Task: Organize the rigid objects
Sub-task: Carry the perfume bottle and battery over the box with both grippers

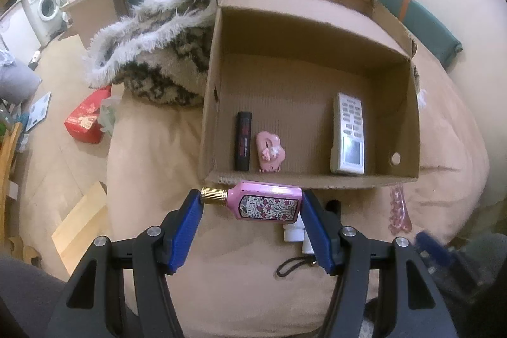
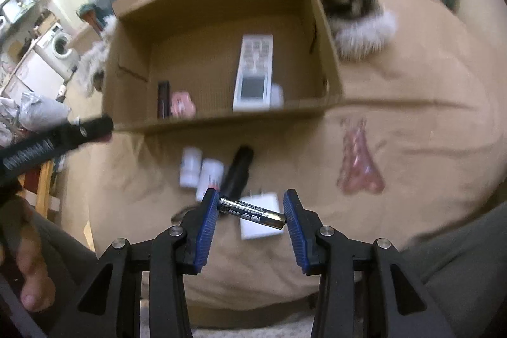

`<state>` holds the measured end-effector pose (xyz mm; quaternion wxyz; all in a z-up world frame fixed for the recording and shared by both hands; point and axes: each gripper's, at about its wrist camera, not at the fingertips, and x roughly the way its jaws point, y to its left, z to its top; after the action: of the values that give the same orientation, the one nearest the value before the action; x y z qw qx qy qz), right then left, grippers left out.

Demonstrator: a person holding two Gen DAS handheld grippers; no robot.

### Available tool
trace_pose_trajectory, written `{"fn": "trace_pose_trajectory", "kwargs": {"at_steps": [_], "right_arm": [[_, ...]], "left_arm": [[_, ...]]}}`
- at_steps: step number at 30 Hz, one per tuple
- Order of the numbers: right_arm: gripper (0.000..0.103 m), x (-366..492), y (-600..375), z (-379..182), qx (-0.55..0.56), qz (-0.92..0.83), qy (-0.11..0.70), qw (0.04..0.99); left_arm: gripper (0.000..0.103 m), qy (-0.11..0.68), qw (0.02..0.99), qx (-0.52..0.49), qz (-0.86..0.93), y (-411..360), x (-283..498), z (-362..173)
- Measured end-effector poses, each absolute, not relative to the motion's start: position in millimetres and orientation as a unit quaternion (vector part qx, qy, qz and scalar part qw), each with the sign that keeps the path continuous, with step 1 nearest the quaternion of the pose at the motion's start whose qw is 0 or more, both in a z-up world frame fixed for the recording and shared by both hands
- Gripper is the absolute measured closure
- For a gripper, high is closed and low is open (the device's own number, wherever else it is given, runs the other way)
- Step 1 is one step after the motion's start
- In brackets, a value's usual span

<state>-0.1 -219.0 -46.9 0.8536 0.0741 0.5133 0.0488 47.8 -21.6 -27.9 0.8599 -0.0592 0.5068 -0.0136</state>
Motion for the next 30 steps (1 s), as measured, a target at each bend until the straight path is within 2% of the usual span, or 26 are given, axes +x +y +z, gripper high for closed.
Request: {"fn": "trace_pose_trajectory", "kwargs": {"at_steps": [7,15,21,30], "right_arm": [[0.059,23,-223,2,0.051,0.068,0.430,0.899],[0.059,78,-220,37,0.030,0.094,0.380,0.920],[0.059,133,-222,25,0.028,0.096,0.395,0.913],[0.059,167,-229,-39,0.082,0.106,0.490,0.861]], "left_arm": [[0.043,0.464,0.885,-0.044,0.004,-21,57,-1],[0.043,0.441,0.897,-0.032,-0.004,-30,95,21],[0.043,0.443,0.896,-0.019,-0.010,-37,133,10],[0.043,0.497,0.867,-0.026,-0.012,-38,156,-49]]}}
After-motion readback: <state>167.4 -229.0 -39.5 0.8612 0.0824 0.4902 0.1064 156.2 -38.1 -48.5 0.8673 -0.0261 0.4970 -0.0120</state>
